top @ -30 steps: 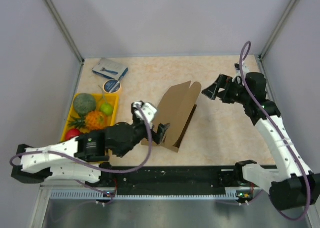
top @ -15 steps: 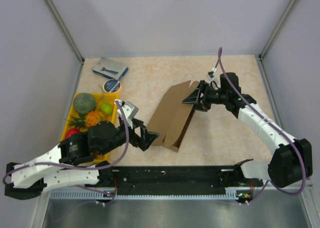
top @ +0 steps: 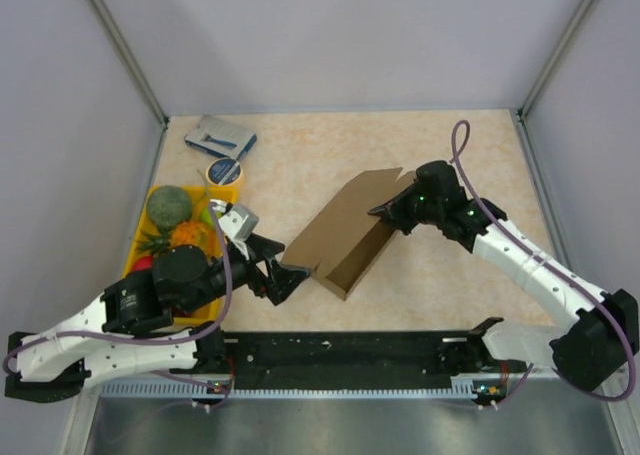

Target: Fold the paper box

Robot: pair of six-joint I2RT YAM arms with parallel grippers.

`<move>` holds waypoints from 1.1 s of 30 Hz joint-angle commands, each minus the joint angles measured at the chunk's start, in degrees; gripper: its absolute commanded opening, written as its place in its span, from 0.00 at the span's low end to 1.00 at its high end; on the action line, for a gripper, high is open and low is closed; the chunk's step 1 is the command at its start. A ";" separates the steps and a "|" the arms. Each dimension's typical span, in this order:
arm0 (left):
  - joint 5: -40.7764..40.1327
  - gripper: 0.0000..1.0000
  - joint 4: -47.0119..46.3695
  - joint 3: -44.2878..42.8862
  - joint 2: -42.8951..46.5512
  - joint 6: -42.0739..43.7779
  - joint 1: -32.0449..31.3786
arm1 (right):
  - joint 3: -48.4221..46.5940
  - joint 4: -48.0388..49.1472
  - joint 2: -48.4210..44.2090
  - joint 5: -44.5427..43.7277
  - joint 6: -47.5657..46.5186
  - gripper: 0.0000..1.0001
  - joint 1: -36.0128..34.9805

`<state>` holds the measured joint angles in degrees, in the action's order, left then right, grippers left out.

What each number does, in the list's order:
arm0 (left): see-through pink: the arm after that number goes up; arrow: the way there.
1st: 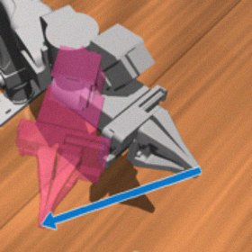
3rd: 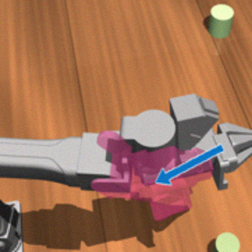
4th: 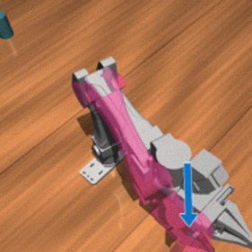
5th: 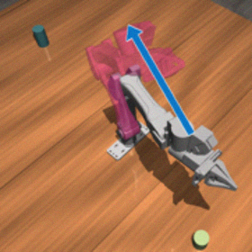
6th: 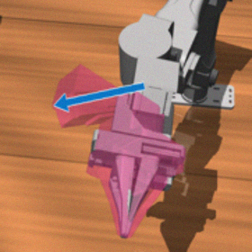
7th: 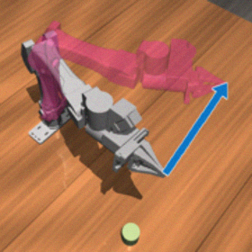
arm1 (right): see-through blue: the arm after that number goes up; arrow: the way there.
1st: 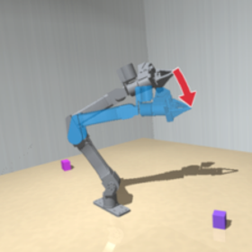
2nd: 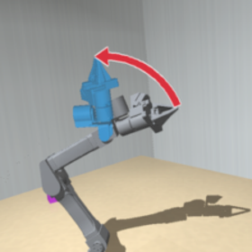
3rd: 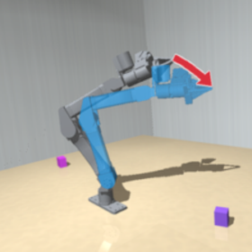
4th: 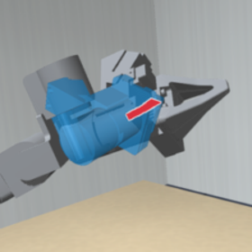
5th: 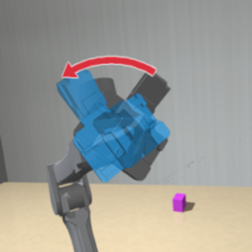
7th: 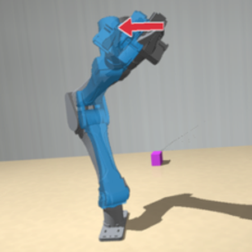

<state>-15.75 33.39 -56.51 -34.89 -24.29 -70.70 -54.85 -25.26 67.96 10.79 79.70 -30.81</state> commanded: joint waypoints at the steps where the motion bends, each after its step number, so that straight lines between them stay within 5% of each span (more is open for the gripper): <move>1: 1.43 0.90 -3.68 0.69 3.07 0.48 0.21 | -10.33 -15.99 0.05 -16.92 10.73 0.00 -4.86; 9: -15.78 0.90 5.01 6.14 13.18 -5.93 0.21 | -15.63 -22.82 3.13 -33.44 26.72 0.00 -11.47; 16: -23.63 0.95 5.47 15.89 19.60 -9.98 0.12 | -22.39 -23.79 10.17 -36.53 29.28 0.01 -12.61; 18: -23.37 0.97 2.67 18.09 19.60 -8.93 0.21 | -23.98 -23.79 11.66 -38.55 28.50 0.07 -13.22; 22: -23.54 0.98 -1.55 20.65 17.32 -7.09 0.21 | -28.28 -23.26 12.98 -39.09 23.94 0.39 -13.40; 27: -23.90 0.98 -6.40 21.27 12.93 -3.40 2.05 | -29.44 -19.14 11.23 -38.31 8.93 0.65 -13.23; 30: -17.23 0.98 -9.12 20.83 7.58 -0.94 9.15 | -25.41 -15.28 8.25 -35.50 4.43 0.83 -13.49; 33: -5.38 0.98 -13.24 21.00 2.30 2.14 18.64 | -19.52 -7.83 5.52 -31.46 -0.41 0.86 -12.96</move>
<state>-33.85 28.67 -35.64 -26.61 -27.20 -61.23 -79.02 -42.04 77.87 -24.88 89.34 -43.59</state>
